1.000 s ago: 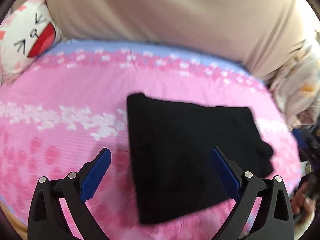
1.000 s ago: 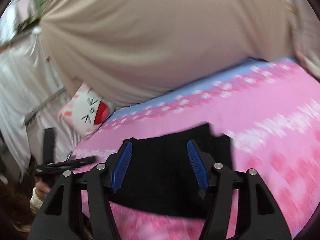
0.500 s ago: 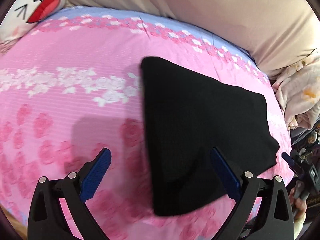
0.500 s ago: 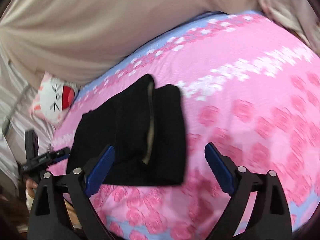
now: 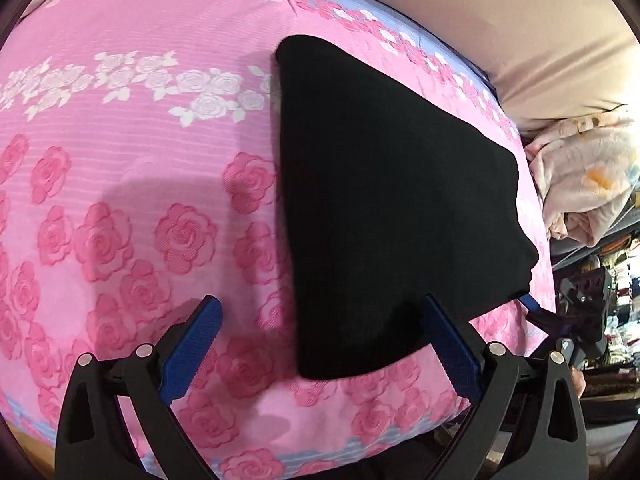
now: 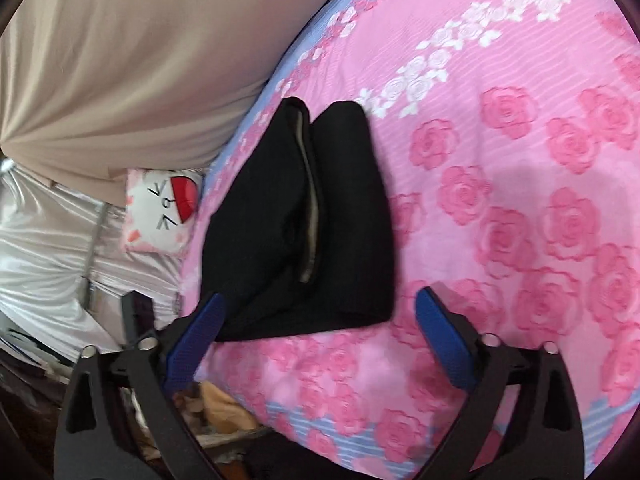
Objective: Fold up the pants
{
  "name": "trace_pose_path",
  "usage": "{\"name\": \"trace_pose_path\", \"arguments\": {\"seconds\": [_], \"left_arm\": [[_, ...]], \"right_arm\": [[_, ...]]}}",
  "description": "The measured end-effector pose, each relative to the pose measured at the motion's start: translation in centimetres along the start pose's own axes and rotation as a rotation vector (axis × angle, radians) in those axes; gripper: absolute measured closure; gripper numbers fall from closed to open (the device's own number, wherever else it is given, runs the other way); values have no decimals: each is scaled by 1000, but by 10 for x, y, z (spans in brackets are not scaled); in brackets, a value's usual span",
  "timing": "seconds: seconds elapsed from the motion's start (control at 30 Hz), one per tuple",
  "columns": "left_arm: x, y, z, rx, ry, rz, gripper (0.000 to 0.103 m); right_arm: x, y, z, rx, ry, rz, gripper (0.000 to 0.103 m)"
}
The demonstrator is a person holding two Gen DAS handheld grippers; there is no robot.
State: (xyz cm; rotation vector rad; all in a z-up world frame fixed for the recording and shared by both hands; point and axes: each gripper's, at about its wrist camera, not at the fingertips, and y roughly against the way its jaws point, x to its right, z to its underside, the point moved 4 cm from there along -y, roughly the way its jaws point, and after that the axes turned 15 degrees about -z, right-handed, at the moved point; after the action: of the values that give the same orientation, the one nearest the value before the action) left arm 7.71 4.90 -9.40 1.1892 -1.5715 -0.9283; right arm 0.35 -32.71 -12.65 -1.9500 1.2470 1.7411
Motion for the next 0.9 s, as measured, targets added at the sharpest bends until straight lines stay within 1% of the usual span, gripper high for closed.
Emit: {"name": "trace_pose_path", "arguments": {"seconds": [0.1,0.23,0.37,0.5,0.57,0.73,0.83,0.9], "left_arm": [[12,-6,-8,-15,-27,-4,6],[28,-14,-21,-26,-71,-46,6],[48,-23,-31,-31,-132,-72,6],[67,-32,-39,-27,-175,-143,5],[72,-34,-41,-20,-180,-166,5],[77,-38,-43,8,-174,-182,5],[79,-39,-42,29,-170,-179,5],[77,-38,-41,36,-167,-179,5]], "right_arm": [[0,-11,-7,-26,-32,-7,5],[-2,-29,-14,-74,-35,40,5],[-4,-39,-18,-95,-33,52,5],[-5,-46,-24,-109,-39,56,5],[-6,-48,-25,-126,-19,77,5],[-11,-51,-18,-152,74,147,5],[-13,-51,-12,-139,137,174,5],[-14,-49,-8,-123,167,172,5]]}}
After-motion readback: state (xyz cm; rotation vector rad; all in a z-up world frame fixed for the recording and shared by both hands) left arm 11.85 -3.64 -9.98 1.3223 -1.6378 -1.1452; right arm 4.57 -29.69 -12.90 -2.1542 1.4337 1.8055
